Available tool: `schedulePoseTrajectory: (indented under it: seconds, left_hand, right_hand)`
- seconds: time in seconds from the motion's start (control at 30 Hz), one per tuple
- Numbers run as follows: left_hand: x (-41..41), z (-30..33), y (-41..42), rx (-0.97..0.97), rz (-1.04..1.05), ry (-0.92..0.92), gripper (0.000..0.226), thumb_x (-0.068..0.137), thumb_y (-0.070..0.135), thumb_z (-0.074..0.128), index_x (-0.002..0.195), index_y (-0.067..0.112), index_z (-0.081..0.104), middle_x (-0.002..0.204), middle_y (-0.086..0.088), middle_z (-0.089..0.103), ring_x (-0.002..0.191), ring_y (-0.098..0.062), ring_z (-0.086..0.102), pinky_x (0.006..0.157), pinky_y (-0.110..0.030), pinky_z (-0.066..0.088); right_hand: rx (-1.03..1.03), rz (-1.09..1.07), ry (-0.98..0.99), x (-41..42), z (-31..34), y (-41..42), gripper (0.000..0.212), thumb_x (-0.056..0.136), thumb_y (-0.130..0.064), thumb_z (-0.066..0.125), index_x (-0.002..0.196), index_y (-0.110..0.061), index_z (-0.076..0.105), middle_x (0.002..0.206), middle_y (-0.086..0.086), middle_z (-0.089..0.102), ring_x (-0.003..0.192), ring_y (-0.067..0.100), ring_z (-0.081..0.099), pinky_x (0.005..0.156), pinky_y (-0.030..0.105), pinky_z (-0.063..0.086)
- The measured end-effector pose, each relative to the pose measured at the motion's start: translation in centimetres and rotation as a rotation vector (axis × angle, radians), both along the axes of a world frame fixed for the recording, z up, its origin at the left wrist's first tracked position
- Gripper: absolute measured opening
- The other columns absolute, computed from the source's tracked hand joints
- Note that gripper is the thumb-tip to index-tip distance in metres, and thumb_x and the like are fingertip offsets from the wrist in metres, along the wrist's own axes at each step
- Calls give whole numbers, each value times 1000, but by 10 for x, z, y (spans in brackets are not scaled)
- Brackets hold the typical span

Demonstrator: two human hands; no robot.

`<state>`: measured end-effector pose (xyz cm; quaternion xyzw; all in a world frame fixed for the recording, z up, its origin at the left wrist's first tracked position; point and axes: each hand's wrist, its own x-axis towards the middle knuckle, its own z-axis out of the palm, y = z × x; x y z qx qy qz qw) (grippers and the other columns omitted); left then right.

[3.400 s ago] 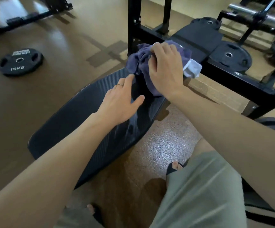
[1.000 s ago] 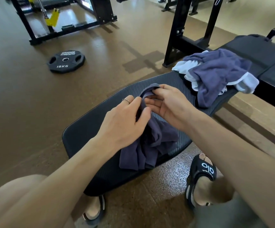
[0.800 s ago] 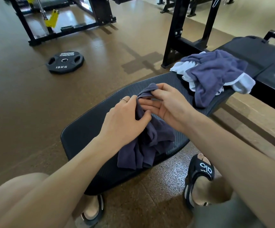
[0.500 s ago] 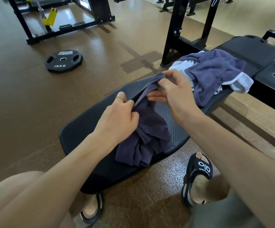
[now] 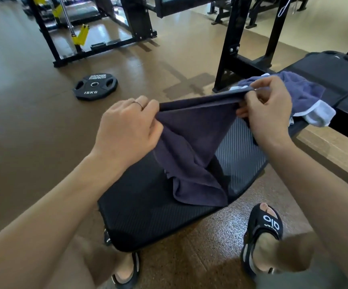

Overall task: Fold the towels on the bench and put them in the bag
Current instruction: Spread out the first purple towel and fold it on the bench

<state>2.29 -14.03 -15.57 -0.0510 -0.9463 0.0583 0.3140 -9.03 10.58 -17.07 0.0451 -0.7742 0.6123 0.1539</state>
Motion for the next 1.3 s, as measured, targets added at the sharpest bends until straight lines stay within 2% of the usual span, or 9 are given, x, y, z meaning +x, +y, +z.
schedulePoseTrajectory:
  seconds: [0.13, 0.3, 0.37, 0.47, 0.6, 0.77, 0.9, 1.1, 1.3]
  left_hand:
    - [6, 8, -5, 128, -90, 13, 15, 99, 23, 49, 91, 11, 56, 85, -5, 55, 73, -24, 53, 63, -34, 37]
    - [9, -41, -11, 307, -186, -297, 24, 100, 37, 52, 82, 24, 43, 81, 10, 47, 68, -14, 48, 56, -31, 35]
    - [6, -38, -8, 370, -231, -279, 27, 100, 34, 56, 80, 23, 41, 79, 9, 46, 65, -13, 45, 57, -34, 39]
    - [4, -36, -5, 462, -320, -280, 31, 98, 29, 61, 77, 20, 40, 77, 9, 43, 65, -15, 41, 58, -38, 43]
    - [4, -35, -6, 543, -409, -259, 40, 96, 19, 66, 73, 19, 33, 73, 11, 35, 64, -14, 36, 59, -28, 34]
    - [5, -33, -10, 577, -423, -244, 45, 96, 14, 66, 69, 18, 32, 73, 9, 34, 63, -10, 34, 62, -19, 28]
    - [5, -35, -12, 552, -423, -258, 44, 96, 18, 68, 69, 16, 33, 76, 6, 38, 64, -17, 36, 60, -24, 32]
    - [7, -43, -24, 290, -297, -340, 33, 96, 40, 53, 74, 22, 38, 83, 9, 44, 66, -15, 42, 55, -32, 39]
    - [12, -31, -24, 499, -380, -273, 25, 99, 26, 63, 80, 14, 52, 84, 10, 48, 69, -18, 48, 65, -35, 44]
  right_hand:
    - [357, -76, 184, -5, -3, 5, 11, 90, -15, 55, 101, -17, 57, 79, 7, 64, 73, 22, 62, 71, 45, 52]
    - [774, 147, -129, -16, -29, 6, 40, 84, -8, 63, 122, -14, 58, 84, 4, 63, 86, 28, 60, 75, 41, 49]
    - [766, 264, 31, -4, -31, -5, 51, 79, -8, 65, 129, -15, 57, 106, 6, 58, 102, 26, 56, 88, 33, 44]
    - [656, 537, 372, 26, -30, -30, 43, 78, -14, 64, 120, -13, 62, 126, 5, 54, 123, 22, 50, 106, 29, 36]
    - [575, 769, 391, 48, -38, -52, 23, 82, -10, 70, 105, -7, 64, 127, 8, 61, 127, 20, 52, 109, 32, 38]
    - [411, 685, 266, 55, -33, -57, 17, 88, -14, 72, 97, -11, 58, 101, -1, 67, 99, 18, 64, 85, 40, 50]
    - [532, 669, 366, 55, -44, -61, 8, 93, -4, 59, 95, -11, 57, 87, 1, 59, 79, 24, 57, 70, 49, 48]
    - [532, 437, 464, 34, -37, -48, 15, 95, 1, 52, 102, -9, 60, 96, 1, 59, 84, 24, 57, 74, 48, 49]
    - [623, 421, 464, 23, -41, -38, 17, 96, 0, 50, 104, -10, 62, 98, -2, 61, 84, 23, 59, 73, 45, 51]
